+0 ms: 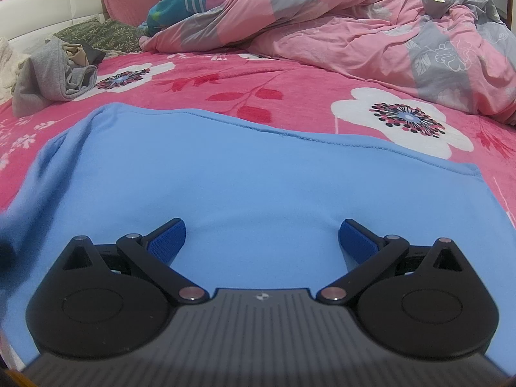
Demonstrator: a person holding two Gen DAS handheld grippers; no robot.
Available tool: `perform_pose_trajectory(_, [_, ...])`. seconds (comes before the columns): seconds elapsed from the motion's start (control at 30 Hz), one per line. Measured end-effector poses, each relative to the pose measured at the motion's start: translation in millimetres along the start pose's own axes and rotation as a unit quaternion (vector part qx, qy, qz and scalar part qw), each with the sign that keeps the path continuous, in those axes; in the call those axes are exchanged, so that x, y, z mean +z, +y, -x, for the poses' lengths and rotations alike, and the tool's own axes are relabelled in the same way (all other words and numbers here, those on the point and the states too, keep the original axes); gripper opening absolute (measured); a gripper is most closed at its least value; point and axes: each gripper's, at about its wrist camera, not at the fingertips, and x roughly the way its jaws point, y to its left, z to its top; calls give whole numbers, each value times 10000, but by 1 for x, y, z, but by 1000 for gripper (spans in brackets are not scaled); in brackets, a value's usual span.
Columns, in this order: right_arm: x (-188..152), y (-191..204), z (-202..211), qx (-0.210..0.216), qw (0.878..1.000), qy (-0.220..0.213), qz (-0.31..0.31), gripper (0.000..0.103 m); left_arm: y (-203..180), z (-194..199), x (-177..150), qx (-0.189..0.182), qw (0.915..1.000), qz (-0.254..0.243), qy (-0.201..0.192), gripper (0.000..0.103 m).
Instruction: Fold clothes
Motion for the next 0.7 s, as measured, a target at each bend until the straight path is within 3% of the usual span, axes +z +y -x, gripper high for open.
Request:
perform_pose_trajectory(0.27, [0, 1, 0, -4, 10000, -10, -4, 102, -12, 11, -8, -140, 9986, -451, -219, 3])
perform_pose_trajectory(0.4, [0, 1, 0, -6, 10000, -11, -4, 102, -12, 5, -12, -103, 9992, -387, -45, 4])
perform_pose_trajectory(0.6, [0, 1, 0, -11, 10000, -13, -4, 102, -10, 16, -10, 93, 9983, -527, -218, 28])
perform_pose_trajectory(0.67, [-1, 1, 0, -15, 10000, -14, -5, 102, -12, 19, -10, 176, 9978, -593, -250, 56])
perform_pose_trajectory(0.7, [-1, 1, 1, -17, 10000, -15, -4, 102, -13, 18, -9, 217, 9975, -633, -248, 58])
